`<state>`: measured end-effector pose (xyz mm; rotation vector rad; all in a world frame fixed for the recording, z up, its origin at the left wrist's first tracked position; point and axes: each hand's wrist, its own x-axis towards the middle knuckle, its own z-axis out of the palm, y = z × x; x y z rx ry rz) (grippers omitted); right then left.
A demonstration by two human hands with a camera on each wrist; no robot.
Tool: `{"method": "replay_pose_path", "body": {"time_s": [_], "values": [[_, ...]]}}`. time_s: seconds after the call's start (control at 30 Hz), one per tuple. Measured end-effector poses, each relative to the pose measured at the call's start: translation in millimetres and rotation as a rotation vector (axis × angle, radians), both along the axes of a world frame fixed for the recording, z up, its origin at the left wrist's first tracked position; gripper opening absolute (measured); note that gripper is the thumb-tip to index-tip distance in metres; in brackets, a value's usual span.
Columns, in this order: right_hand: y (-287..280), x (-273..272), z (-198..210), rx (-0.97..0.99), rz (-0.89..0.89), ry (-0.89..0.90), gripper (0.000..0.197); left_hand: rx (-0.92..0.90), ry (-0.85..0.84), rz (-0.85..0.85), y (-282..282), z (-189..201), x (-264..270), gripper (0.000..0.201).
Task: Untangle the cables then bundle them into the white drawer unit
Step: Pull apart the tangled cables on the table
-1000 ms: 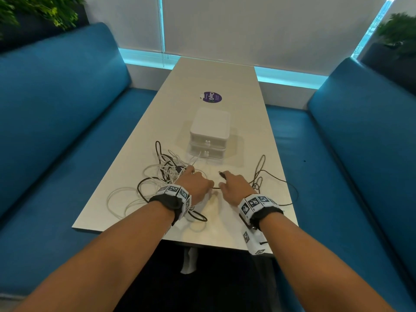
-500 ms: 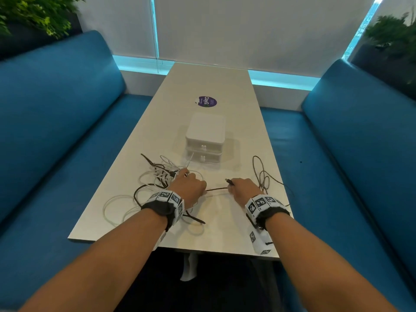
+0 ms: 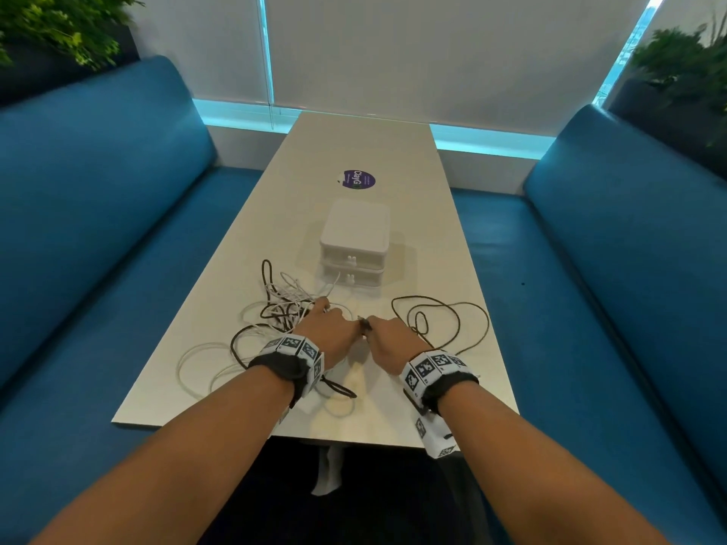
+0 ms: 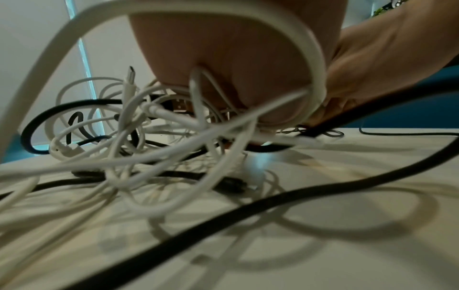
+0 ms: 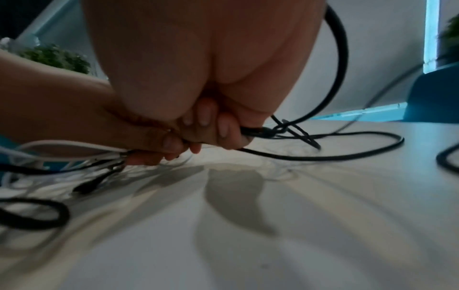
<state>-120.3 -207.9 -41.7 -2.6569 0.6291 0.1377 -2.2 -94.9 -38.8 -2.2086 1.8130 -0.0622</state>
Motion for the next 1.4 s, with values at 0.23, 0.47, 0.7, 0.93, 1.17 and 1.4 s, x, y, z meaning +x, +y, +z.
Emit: {"method": "replay_pose_path", "body": {"time_s": [0.23, 0.47, 0.7, 0.93, 1.17, 1.4], "values": [[-7, -6, -6, 0.121, -0.016, -0.001, 0.021, -0.027, 0.012, 0.049, 3, -8, 7, 0.019], [-36, -32, -6, 0.023, -0.144, 0.023, 0.027, -0.045, 0.026, 0.062, 6, -11, 13, 0.026], [-62, -41, -1, -0.067, -0.380, 0.143, 0.030, -0.049, -0.013, 0.026, 13, -15, 18, 0.015], [-4, -8, 7, -0.039, -0.134, -0.068, 0.033, -0.054, 0.015, 0.033, 3, -10, 7, 0.023], [5, 3, 0, 0.102, -0.045, -0.001, 0.021, -0.118, 0.025, 0.052, 9, -7, 8, 0.022], [-24, -19, 6, 0.049, -0.175, 0.076, 0.024, -0.138, 0.050, 0.082, 10, -8, 14, 0.030]]}}
